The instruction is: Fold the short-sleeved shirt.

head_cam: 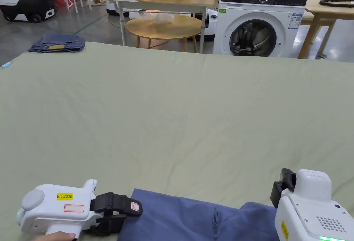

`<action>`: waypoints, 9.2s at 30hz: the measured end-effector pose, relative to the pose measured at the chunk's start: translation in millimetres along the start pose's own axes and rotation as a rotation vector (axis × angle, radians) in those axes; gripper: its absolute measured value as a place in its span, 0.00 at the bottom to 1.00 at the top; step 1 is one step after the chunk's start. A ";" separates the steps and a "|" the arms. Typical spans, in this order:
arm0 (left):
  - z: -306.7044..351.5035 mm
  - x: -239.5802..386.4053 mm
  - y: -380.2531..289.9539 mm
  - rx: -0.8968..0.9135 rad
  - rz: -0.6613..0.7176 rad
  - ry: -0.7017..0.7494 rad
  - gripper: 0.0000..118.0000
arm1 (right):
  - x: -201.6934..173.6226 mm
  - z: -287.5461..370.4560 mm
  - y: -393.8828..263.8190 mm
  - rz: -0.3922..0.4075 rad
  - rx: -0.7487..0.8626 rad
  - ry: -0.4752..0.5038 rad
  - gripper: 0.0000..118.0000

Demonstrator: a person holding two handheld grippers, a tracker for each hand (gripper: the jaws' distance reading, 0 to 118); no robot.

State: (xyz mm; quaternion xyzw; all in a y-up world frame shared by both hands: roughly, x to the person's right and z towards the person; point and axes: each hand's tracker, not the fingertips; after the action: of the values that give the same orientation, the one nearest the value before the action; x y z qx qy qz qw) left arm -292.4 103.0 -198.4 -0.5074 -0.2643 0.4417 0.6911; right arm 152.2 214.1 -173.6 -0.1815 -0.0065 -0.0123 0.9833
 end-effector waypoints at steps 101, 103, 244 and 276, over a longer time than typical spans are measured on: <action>-148.3 162.8 -35.5 -0.023 -0.413 0.178 0.00 | 21.3 10.0 2.2 0.000 -0.004 -0.030 0.00; -124.0 173.8 -35.1 0.080 -0.473 0.214 0.00 | 17.6 7.8 5.1 0.005 0.008 -0.029 0.00; 320.6 -29.1 122.4 0.270 -0.138 0.867 0.29 | -102.3 -42.3 -28.5 0.140 -0.209 0.126 0.00; -39.5 159.8 -22.6 0.909 -0.919 0.708 0.00 | -30.8 -21.3 26.4 0.009 0.063 0.025 0.00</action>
State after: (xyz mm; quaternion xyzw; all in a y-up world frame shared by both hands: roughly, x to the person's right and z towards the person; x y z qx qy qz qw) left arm -177.5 222.8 -204.1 -0.1214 -0.0021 -0.0166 0.9925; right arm 122.3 231.8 -203.4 -0.1505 0.0062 -0.0101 0.9885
